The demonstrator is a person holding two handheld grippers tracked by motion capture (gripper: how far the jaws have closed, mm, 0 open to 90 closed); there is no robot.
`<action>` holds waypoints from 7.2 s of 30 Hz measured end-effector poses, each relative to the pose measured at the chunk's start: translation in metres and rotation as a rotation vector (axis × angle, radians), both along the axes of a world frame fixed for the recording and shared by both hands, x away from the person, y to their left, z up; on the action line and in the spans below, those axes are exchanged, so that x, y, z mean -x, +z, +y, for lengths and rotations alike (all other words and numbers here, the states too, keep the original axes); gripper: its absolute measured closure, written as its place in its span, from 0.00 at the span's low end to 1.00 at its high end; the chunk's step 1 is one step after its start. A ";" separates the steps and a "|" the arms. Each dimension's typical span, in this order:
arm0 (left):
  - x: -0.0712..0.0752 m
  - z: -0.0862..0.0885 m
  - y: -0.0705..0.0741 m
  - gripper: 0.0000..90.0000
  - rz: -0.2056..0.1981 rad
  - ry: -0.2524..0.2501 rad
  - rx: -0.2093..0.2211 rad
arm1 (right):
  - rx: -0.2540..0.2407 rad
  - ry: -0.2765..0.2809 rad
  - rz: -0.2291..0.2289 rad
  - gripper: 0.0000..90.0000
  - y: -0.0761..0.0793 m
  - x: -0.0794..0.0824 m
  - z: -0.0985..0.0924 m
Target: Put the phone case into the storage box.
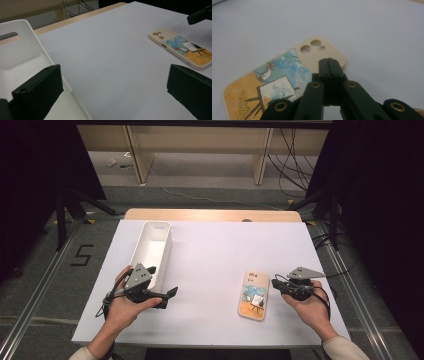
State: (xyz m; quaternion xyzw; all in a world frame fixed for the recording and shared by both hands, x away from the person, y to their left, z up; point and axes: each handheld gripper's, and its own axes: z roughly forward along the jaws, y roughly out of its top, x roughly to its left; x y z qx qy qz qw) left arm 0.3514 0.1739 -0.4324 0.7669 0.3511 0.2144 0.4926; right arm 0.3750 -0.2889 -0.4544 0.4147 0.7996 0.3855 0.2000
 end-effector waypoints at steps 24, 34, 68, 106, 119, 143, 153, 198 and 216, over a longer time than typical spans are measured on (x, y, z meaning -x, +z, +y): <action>0.000 0.000 0.000 0.00 0.000 0.001 0.005 | 0.060 -0.087 0.130 1.00 -0.016 -0.031 0.001; 0.001 0.000 0.000 0.00 0.003 -0.001 0.005 | 0.078 -0.106 0.164 1.00 -0.024 -0.044 0.011; 0.001 -0.001 -0.001 0.00 0.001 -0.006 -0.001 | 0.065 -0.044 0.121 1.00 -0.028 -0.087 0.057; 0.002 -0.002 0.000 0.01 -0.002 -0.009 -0.008 | 0.018 -0.018 0.158 0.62 -0.014 -0.090 0.085; 0.002 -0.002 0.000 0.00 -0.001 -0.006 -0.003 | 0.060 0.027 0.299 0.02 -0.015 -0.081 0.117; 0.003 -0.002 0.000 0.00 -0.005 -0.004 -0.004 | 0.166 0.023 0.348 0.00 -0.015 -0.060 0.125; 0.003 -0.002 0.001 0.00 -0.008 -0.005 -0.008 | 0.209 0.020 0.376 0.01 -0.014 -0.042 0.125; 0.003 -0.003 0.000 0.00 -0.007 -0.010 -0.011 | 0.292 -0.063 0.416 0.04 -0.021 -0.032 0.135; 0.004 -0.003 0.000 0.00 -0.005 -0.008 -0.009 | 0.292 -0.103 0.427 0.06 -0.020 -0.030 0.137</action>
